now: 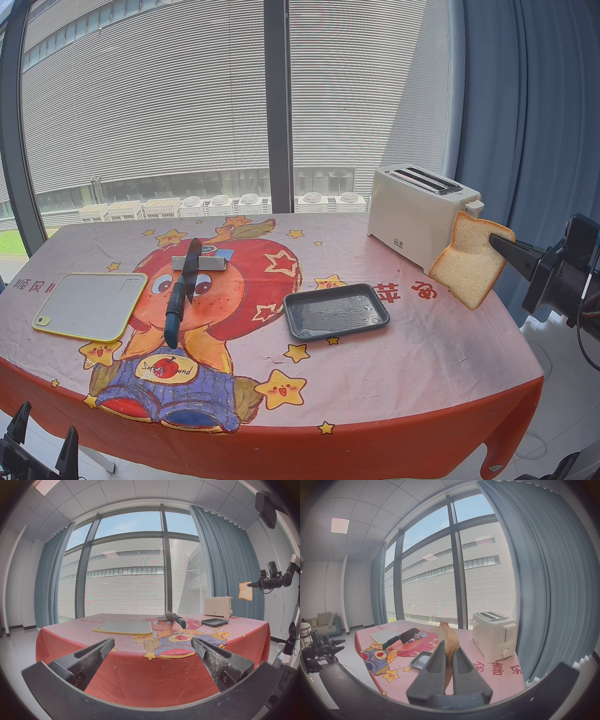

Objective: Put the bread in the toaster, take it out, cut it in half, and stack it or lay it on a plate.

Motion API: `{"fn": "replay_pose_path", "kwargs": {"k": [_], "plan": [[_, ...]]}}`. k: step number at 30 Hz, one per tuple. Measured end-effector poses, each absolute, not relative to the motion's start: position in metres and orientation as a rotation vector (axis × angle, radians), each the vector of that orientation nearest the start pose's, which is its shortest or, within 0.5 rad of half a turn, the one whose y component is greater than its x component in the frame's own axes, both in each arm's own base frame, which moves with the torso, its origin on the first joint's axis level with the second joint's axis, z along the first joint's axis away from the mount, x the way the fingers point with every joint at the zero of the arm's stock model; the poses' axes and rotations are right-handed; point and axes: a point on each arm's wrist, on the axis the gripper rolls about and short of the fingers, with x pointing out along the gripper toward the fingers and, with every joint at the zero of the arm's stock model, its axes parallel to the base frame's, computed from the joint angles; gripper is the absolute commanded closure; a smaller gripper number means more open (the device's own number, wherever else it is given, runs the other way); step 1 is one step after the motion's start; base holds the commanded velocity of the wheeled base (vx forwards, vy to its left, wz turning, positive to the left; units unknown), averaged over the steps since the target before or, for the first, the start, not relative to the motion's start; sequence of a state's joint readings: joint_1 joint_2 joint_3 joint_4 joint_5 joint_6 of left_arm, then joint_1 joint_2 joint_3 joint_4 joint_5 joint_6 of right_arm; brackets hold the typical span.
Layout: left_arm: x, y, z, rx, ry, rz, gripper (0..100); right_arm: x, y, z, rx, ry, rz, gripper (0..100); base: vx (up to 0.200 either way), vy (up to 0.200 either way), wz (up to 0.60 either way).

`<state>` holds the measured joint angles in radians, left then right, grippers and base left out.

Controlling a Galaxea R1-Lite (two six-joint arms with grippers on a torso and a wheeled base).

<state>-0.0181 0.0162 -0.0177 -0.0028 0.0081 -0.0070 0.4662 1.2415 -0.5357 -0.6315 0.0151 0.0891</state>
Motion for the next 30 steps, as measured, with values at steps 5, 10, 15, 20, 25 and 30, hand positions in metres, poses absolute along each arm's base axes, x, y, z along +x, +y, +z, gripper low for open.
{"fn": "replay_pose_path", "kwargs": {"k": [5, 10, 15, 20, 25, 30], "plan": [[-0.0229, 0.0006, 0.0810, -0.007, -0.004, -0.010, 0, 0.1671, 0.0845, 0.2197, 0.070, 0.098, 0.477, 100, 0.000, 0.200, 0.00], [-0.0229, 0.0006, 0.0810, -0.008, -0.004, -0.008, 0, 0.1674, 0.0844, 0.2194, 0.080, 0.102, 0.474, 100, 0.000, 0.000, 0.00], [-0.0229, 0.0007, 0.0810, -0.007, -0.004, -0.007, 0, 0.1681, 0.0849, 0.2197, 0.123, 0.112, 0.473, 100, 0.000, 0.000, 0.00], [-0.0229, 0.0007, 0.0810, -0.007, -0.004, -0.007, 0, 0.1694, 0.0857, 0.2186, 0.137, 0.122, 0.474, 100, 0.000, 0.000, 0.00], [-0.0229, 0.0007, 0.0810, -0.007, -0.004, -0.006, 0, 0.1709, 0.0869, 0.2164, 0.136, 0.133, 0.476, 100, 0.000, 0.000, 0.00], [-0.0229, 0.0007, 0.0810, -0.007, -0.004, -0.006, 0, 0.1739, 0.0882, 0.2105, 0.131, 0.159, 0.473, 100, 0.000, 0.000, 0.00]]}}
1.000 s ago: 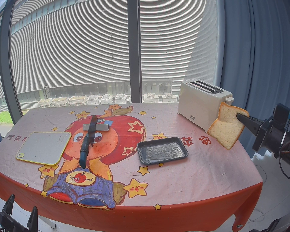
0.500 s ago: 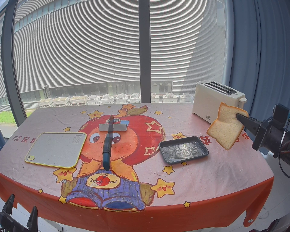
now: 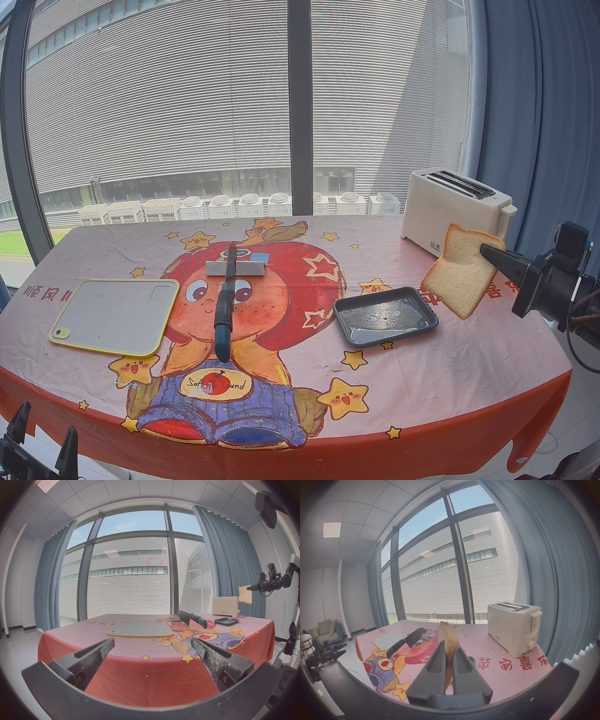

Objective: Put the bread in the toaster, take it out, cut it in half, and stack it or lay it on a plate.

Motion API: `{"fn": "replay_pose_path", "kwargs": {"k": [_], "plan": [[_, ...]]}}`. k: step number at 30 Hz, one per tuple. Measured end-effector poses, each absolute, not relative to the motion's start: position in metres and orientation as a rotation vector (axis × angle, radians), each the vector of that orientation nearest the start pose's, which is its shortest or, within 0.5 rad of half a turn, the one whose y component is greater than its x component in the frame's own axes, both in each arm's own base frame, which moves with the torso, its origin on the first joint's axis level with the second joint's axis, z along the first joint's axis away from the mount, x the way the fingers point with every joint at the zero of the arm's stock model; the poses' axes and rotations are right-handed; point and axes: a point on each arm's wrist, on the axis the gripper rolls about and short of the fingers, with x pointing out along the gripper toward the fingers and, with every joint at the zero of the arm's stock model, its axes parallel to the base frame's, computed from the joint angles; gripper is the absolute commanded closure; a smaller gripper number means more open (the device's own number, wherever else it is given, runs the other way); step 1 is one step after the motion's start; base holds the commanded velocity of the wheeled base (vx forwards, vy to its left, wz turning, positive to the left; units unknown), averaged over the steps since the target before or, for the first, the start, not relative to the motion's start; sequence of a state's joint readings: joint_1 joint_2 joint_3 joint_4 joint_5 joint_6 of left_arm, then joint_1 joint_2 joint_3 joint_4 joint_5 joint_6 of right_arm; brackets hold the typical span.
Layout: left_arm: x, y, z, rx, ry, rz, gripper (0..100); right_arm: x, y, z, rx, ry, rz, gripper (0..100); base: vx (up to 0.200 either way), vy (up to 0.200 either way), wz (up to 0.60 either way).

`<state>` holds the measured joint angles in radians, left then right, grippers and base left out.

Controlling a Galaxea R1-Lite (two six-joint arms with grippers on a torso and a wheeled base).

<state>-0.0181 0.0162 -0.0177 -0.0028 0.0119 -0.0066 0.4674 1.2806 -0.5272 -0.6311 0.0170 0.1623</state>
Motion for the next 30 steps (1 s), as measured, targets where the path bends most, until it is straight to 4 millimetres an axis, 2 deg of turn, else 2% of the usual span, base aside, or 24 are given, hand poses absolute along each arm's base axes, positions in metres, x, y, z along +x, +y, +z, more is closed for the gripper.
{"fn": "replay_pose_path", "kwargs": {"k": [9, 20, 30], "plan": [[-0.0229, 0.0007, 0.0810, -0.006, -0.004, -0.006, 0, 0.1787, 0.0945, 0.2005, 0.120, 0.207, 0.485, 100, 0.000, 0.000, 0.00], [-0.0229, 0.0007, 0.0810, -0.006, -0.004, -0.007, 0, 0.1794, 0.0951, 0.2017, 0.198, 0.222, 0.479, 100, 0.000, 0.000, 0.00], [-0.0229, 0.0007, 0.0810, -0.006, -0.004, -0.007, 0, 0.1809, 0.0950, 0.2006, 0.200, 0.228, 0.474, 100, 0.000, 0.000, 0.00]]}}
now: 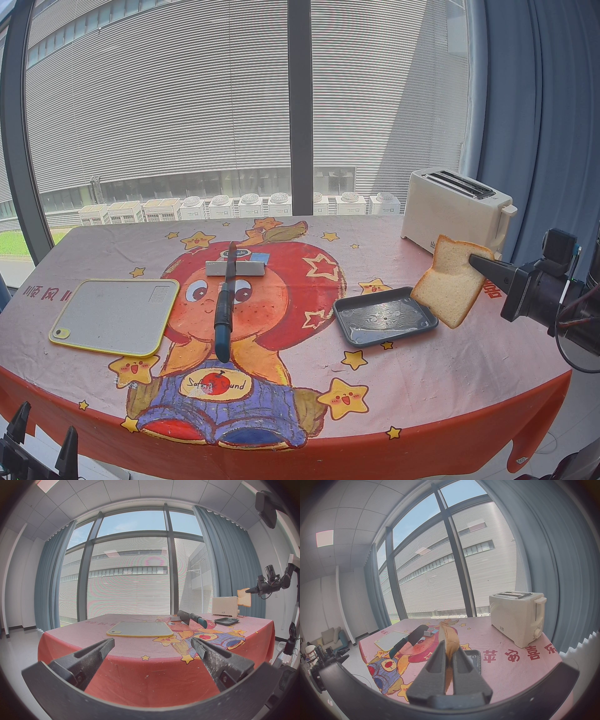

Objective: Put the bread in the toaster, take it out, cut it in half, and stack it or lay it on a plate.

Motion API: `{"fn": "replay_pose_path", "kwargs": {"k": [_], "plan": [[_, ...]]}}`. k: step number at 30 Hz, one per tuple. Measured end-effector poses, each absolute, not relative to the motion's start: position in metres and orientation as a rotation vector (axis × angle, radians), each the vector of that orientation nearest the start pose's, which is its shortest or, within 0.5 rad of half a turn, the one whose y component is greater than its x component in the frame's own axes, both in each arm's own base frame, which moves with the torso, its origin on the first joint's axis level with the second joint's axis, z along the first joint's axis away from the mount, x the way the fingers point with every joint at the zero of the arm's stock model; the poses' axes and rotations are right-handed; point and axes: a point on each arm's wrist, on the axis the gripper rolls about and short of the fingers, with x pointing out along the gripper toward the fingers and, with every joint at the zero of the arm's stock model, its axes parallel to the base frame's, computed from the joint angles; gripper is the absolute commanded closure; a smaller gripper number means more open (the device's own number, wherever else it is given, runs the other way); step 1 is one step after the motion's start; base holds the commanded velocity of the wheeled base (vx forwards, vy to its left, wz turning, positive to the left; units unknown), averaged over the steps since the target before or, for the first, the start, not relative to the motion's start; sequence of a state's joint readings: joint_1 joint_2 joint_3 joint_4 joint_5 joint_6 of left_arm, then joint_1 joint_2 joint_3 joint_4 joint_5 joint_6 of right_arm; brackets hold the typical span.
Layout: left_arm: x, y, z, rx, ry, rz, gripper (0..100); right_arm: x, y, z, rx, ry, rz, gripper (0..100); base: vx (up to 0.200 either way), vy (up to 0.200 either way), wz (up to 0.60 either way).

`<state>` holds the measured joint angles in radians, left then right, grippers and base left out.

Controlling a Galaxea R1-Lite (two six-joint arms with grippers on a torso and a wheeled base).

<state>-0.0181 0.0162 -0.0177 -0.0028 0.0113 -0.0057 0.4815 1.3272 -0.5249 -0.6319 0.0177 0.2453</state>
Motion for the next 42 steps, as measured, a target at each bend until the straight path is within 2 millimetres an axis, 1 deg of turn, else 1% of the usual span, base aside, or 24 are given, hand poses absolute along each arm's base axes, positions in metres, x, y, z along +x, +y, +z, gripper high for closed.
{"fn": "replay_pose_path", "kwargs": {"k": [12, 25, 33, 42], "plan": [[-0.0229, 0.0007, 0.0810, -0.006, -0.004, -0.007, 0, 0.1838, 0.0969, 0.1951, 0.194, 0.252, 0.473, 100, 0.000, 0.000, 0.00], [-0.0229, 0.0007, 0.0810, -0.006, -0.004, -0.007, 0, 0.1848, 0.0977, 0.1955, 0.195, 0.251, 0.473, 100, 0.000, 0.000, 0.00], [-0.0229, 0.0007, 0.0810, -0.006, -0.004, -0.007, 0, 0.1852, 0.0986, 0.1961, 0.254, 0.265, 0.470, 100, 0.000, 0.000, 0.00], [-0.0229, 0.0007, 0.0810, -0.007, -0.004, -0.007, 0, 0.1854, 0.0991, 0.1960, 0.260, 0.268, 0.471, 100, 0.000, 0.000, 0.00]]}}
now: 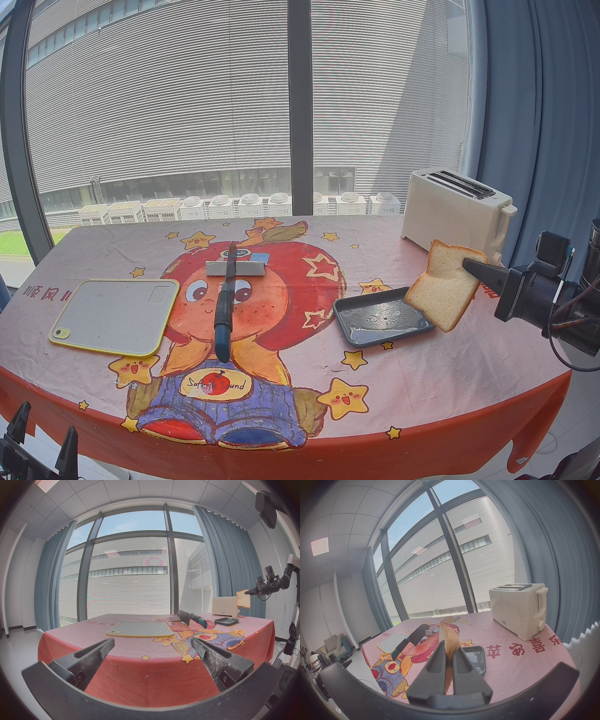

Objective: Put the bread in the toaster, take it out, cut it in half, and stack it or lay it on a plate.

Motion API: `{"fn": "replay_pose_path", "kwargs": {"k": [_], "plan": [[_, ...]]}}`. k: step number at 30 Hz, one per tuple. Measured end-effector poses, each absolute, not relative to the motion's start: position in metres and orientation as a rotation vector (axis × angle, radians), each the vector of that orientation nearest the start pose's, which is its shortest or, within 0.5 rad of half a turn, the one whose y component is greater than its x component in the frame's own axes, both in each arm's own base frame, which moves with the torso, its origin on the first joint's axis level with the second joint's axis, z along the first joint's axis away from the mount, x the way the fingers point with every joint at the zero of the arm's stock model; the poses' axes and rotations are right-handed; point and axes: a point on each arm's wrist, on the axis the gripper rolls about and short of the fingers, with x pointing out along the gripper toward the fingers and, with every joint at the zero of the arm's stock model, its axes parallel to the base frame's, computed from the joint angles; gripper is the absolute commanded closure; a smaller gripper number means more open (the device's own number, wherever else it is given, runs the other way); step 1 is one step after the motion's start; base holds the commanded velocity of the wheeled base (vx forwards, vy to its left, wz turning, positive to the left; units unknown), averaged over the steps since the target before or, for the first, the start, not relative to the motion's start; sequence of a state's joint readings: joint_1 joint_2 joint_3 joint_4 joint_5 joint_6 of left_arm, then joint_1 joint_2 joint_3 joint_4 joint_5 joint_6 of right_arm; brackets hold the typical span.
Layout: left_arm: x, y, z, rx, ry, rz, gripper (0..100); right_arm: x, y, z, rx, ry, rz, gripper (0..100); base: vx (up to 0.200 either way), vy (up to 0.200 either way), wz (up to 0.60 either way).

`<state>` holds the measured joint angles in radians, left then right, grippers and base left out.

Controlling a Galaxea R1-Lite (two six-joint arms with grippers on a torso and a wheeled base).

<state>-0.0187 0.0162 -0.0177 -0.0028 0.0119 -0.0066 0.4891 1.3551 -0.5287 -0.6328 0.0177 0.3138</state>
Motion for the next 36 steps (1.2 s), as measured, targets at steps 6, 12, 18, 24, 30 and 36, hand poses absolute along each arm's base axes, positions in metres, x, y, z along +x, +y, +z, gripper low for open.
{"fn": "replay_pose_path", "kwargs": {"k": [6, 12, 18, 24, 30, 36], "plan": [[-0.023, 0.001, 0.081, -0.006, -0.004, -0.007, 0, 0.186, 0.099, 0.196, 0.260, 0.267, 0.471, 100, 0.000, 0.000, 0.00], [-0.023, 0.001, 0.081, -0.007, -0.004, -0.007, 0, 0.185, 0.100, 0.196, 0.260, 0.269, 0.476, 100, 0.000, 0.000, 0.00], [-0.023, 0.001, 0.081, -0.006, -0.004, -0.007, 0, 0.185, 0.101, 0.196, 0.261, 0.271, 0.477, 100, 0.000, 0.000, 0.00], [-0.023, 0.001, 0.081, -0.006, -0.004, -0.006, 0, 0.188, 0.102, 0.192, 0.261, 0.287, 0.473, 100, 0.000, 0.000, 0.00], [-0.023, 0.001, 0.081, -0.006, -0.004, -0.006, 0, 0.192, 0.104, 0.195, 0.338, 0.300, 0.464, 100, 0.000, 0.000, 0.00], [-0.023, 0.001, 0.081, -0.006, -0.004, -0.007, 0, 0.195, 0.108, 0.199, 0.421, 0.306, 0.463, 100, 0.000, 0.000, 0.00]]}}
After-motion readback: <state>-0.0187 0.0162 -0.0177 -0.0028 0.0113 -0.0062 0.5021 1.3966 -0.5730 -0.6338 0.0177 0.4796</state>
